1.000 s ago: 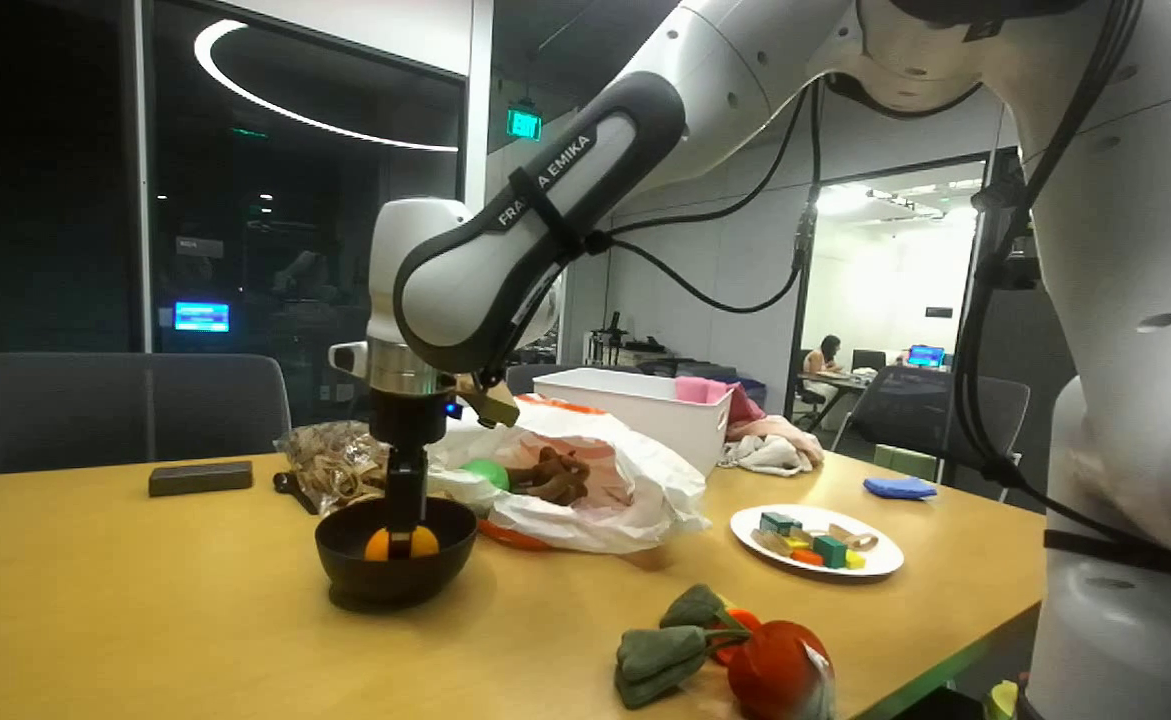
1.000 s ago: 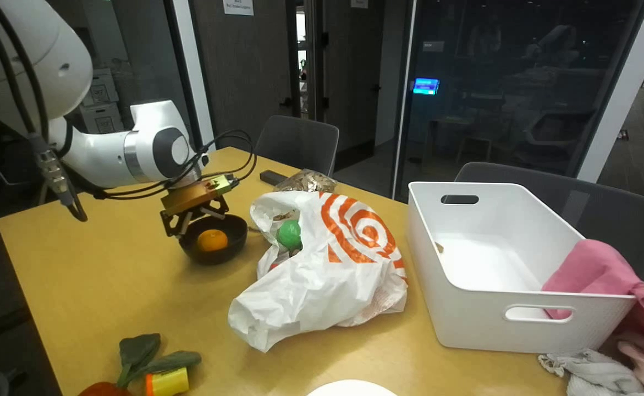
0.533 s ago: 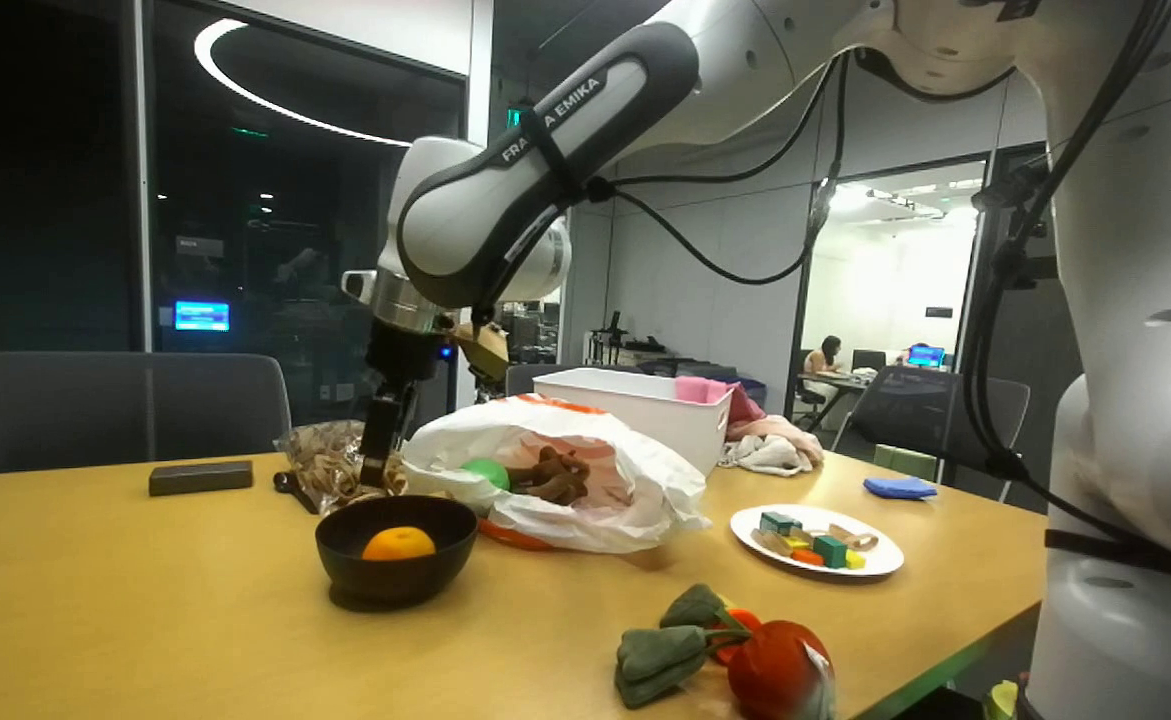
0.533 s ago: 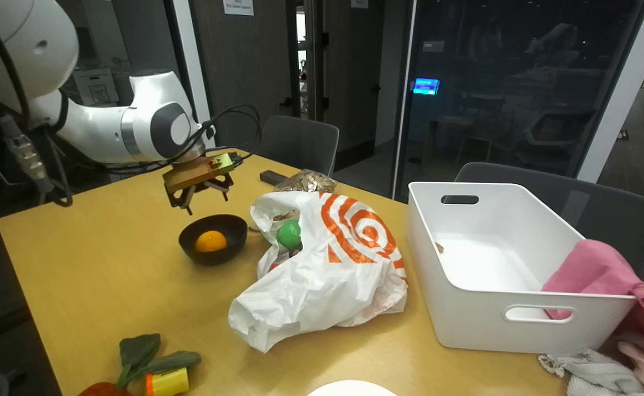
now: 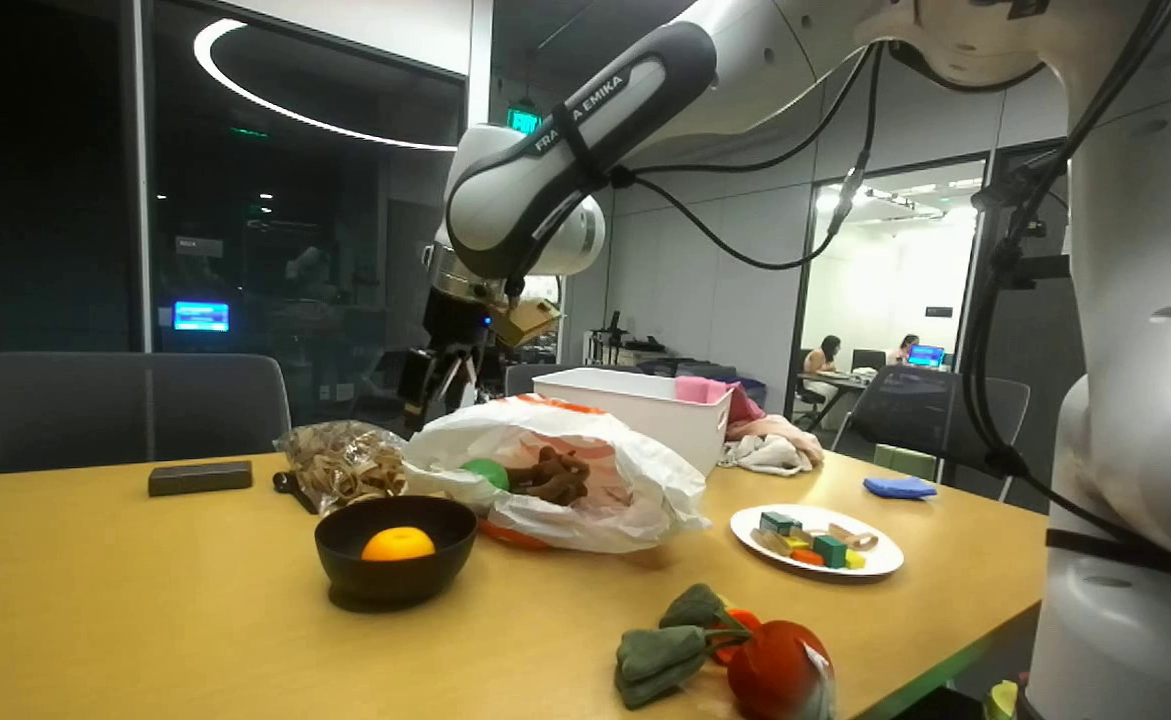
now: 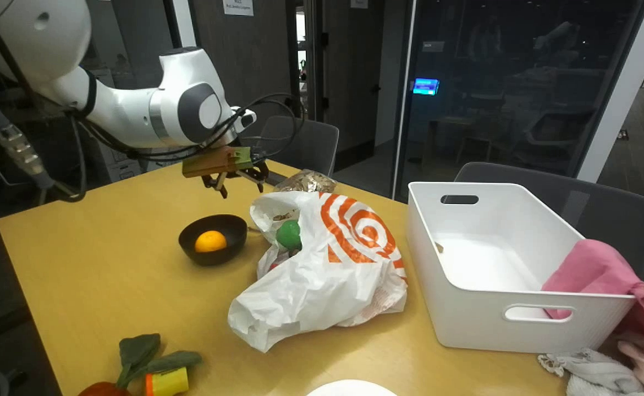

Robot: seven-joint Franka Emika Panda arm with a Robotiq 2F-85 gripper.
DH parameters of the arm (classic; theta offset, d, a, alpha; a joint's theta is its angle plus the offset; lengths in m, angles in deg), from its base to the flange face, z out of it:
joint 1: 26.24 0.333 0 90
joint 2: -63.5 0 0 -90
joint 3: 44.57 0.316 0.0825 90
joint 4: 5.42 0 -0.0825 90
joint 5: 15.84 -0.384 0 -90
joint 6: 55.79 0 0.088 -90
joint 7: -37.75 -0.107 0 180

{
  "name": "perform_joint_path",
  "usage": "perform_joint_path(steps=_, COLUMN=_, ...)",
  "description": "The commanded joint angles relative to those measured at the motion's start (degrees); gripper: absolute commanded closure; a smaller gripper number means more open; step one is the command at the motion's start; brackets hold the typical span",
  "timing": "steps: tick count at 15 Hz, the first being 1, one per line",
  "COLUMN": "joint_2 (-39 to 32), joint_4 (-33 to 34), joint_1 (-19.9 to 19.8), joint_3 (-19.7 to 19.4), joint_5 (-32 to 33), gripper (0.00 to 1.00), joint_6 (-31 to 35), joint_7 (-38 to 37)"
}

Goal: Remove the objects from the plastic bag, place the stuffed toys on the table and place the fruits inside the black bowl

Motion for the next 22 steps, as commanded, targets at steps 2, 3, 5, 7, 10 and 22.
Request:
perform_joint_path(steps=2, joint_2=-1.8, joint_4=1.9, joint_1=0.1, joint_3=-2.6, joint_5=2.4, gripper=0.0, joint_6=-3.9, joint_7=-13.0)
perform_joint_path(steps=3, joint_2=-2.4, joint_4=2.2, joint_1=0.1, joint_3=-3.0, joint_5=2.1, gripper=0.0, joint_6=-5.0, joint_7=-14.8)
perform_joint_path(steps=5, joint_2=-4.0, joint_4=3.4, joint_1=0.1, joint_3=-3.6, joint_5=2.1, gripper=0.0, joint_6=-5.9, joint_7=-18.0)
perform_joint_path(steps=7, joint_2=-5.9, joint_4=5.1, joint_1=0.5, joint_3=-4.6, joint_5=3.7, gripper=0.0, joint_6=-5.2, joint_7=-22.6)
perform_joint_path(steps=10, joint_2=-8.8, joint_4=8.7, joint_1=0.4, joint_3=-5.1, joint_5=1.6, gripper=0.0, joint_6=-5.7, joint_7=-27.0)
perform_joint_path(steps=22, joint_2=-17.6, joint_4=16.9, joint_1=0.1, joint_3=-10.2, joint_5=0.6, gripper=0.0, joint_6=-7.5, joint_7=-36.7)
